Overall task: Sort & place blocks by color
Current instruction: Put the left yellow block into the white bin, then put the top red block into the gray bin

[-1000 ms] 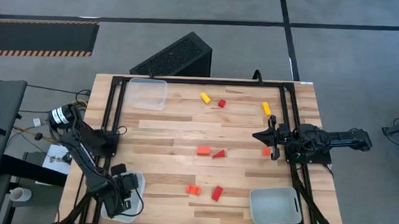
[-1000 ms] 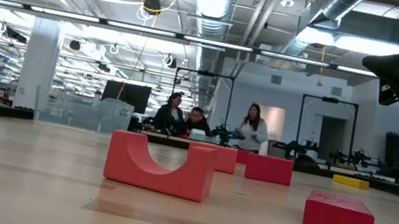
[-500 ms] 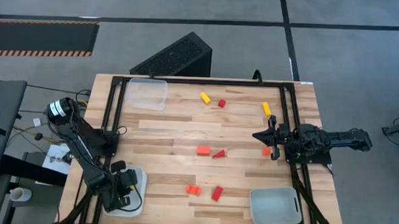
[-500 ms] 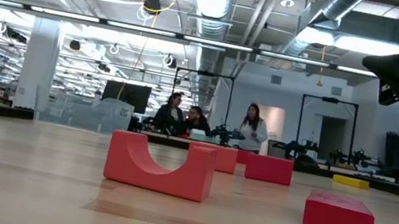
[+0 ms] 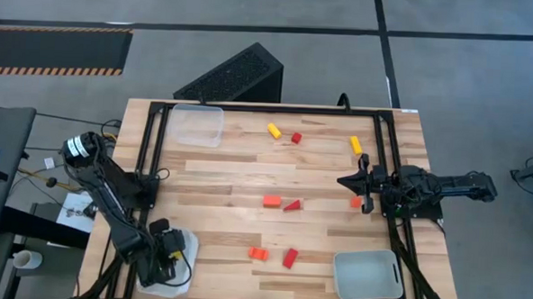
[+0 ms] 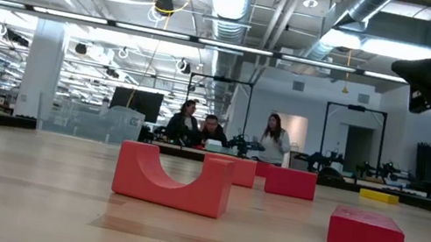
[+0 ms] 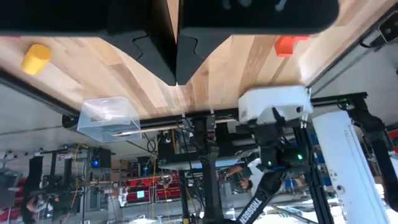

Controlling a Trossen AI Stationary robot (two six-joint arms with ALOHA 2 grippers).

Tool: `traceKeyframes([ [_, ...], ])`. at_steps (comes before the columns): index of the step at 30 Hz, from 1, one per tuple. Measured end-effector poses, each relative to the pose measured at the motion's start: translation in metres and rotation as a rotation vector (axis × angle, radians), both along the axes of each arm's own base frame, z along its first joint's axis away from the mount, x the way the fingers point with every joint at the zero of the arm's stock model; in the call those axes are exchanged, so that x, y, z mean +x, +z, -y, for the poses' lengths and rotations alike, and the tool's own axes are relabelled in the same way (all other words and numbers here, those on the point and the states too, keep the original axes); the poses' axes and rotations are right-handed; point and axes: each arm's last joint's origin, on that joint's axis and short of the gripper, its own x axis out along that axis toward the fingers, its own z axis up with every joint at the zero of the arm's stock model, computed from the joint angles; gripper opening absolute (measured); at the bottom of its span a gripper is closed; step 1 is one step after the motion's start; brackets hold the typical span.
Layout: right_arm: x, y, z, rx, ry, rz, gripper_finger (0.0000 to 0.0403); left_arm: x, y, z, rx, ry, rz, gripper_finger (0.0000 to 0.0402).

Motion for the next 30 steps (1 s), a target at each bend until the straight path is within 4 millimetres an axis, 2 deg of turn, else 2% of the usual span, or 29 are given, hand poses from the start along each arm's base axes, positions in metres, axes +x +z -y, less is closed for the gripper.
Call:
traceKeyframes([
  [9, 0.000, 0.000, 0.000, -0.012, 0.000, 0.000, 0.0027, 0.005, 0.018, 0.004, 0.015, -0.003, 0.014, 0.0194],
  [14, 0.000, 0.004, 0.000, -0.009, -0.003, 0.040, 0.0027, 0.009, 0.047, 0.002, 0.025, 0.010, 0.042, 0.0195],
  [17, -0.001, 0.012, 0.000, 0.013, -0.001, 0.123, 0.0027, 0.011, 0.076, 0.000, 0.045, 0.013, 0.185, 0.0194],
  [22, -0.004, 0.023, 0.001, 0.025, -0.017, 0.243, 0.0027, 0.011, 0.116, -0.006, 0.159, -0.075, 0.563, 0.0194],
  [27, -0.009, 0.039, 0.003, 0.034, -0.085, 0.317, 0.0026, 0.025, 0.137, -0.021, 0.229, -0.169, 0.779, 0.0194],
  [30, -0.014, 0.055, 0.003, 0.051, -0.075, 0.369, 0.0026, 0.038, 0.141, -0.032, 0.232, -0.237, 0.873, 0.0194],
])
